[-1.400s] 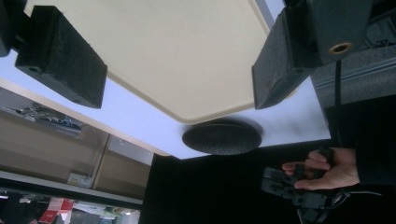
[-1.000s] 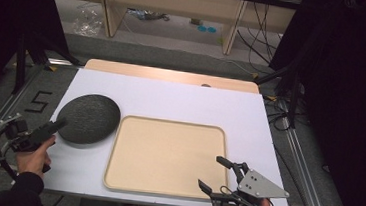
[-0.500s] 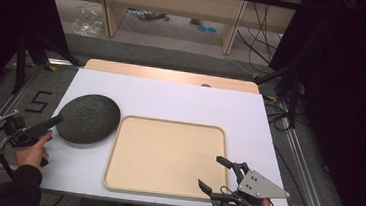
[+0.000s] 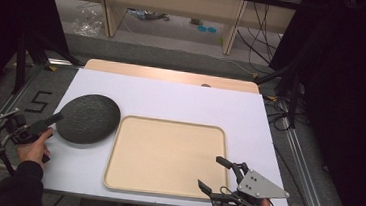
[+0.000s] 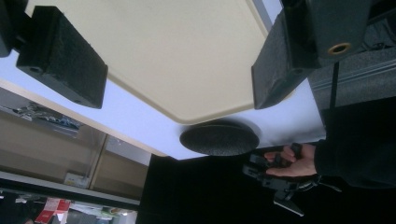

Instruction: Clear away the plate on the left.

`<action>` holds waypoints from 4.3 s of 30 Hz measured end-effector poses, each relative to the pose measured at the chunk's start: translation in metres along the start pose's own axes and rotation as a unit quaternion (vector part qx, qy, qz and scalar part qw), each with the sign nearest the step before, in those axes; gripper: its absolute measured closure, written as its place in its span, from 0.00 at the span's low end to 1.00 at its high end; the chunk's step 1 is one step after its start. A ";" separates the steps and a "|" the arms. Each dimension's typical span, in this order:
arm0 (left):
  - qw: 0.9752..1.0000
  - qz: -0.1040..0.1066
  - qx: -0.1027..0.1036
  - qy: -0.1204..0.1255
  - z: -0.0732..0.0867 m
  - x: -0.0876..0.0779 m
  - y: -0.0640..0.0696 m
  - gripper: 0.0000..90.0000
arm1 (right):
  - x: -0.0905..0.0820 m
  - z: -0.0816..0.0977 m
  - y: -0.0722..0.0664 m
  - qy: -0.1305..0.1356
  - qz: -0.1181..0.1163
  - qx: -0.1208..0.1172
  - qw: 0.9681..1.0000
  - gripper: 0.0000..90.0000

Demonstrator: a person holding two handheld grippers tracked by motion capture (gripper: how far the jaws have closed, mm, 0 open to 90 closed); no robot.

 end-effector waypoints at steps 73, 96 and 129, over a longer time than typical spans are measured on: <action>0.984 0.033 -0.153 -0.082 0.010 0.008 -0.006 0.96 | 0.003 0.001 -0.005 -0.010 -0.013 -0.009 1.000 0.23; 0.974 0.056 -0.205 -0.075 0.008 0.001 0.003 0.95 | 0.004 0.001 -0.005 -0.010 -0.012 -0.008 1.000 0.24; 0.968 0.103 -0.158 -0.168 0.064 0.016 0.062 0.93 | 0.004 0.003 -0.007 -0.012 -0.022 -0.010 1.000 0.24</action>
Point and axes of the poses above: each handheld gripper's, and its own axes: x roughly forward along the jaws, z roughly out of its underside, y roughly to its right, the point moved 9 cm from there along x, roughly forward along the jaws, and after that the axes turned 14 degrees about -x, right-handed, at the moved point
